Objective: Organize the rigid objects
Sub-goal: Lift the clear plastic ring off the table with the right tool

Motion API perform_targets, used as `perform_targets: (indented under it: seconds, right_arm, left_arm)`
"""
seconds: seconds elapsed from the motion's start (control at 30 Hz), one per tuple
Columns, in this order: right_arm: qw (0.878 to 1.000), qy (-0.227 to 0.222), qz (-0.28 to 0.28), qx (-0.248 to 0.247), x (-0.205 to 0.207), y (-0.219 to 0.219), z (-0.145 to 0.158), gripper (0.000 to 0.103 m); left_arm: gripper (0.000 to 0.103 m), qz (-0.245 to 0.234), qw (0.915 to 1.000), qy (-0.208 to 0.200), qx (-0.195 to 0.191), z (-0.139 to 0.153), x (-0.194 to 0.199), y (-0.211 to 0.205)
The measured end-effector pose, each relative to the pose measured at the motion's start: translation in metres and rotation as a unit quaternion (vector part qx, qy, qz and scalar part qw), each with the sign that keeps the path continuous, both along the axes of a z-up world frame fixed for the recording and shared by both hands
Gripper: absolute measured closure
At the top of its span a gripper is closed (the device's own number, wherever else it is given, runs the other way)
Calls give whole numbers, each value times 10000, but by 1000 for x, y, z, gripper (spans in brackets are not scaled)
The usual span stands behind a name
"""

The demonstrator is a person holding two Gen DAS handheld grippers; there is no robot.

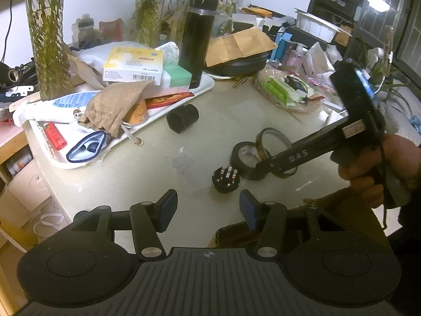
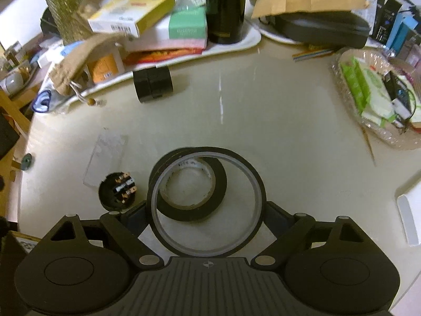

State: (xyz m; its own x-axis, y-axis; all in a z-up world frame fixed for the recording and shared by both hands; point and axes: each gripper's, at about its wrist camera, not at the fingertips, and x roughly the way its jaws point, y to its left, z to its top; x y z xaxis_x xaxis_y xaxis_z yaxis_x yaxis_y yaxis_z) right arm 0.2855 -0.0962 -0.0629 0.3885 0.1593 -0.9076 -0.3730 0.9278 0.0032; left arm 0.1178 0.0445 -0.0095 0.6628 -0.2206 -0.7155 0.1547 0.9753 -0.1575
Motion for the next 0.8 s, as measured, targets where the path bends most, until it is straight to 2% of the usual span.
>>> perform_targets:
  seconds: [0.3, 0.8]
  right_arm:
    - [9989, -448, 62, 152, -22, -10, 25, 12]
    - [9929, -1045, -169, 533, -63, -53, 61, 12]
  left_arm:
    - [52, -27, 10000, 75, 39, -1, 4, -3]
    - [52, -224, 9994, 98, 259, -2, 17, -14]
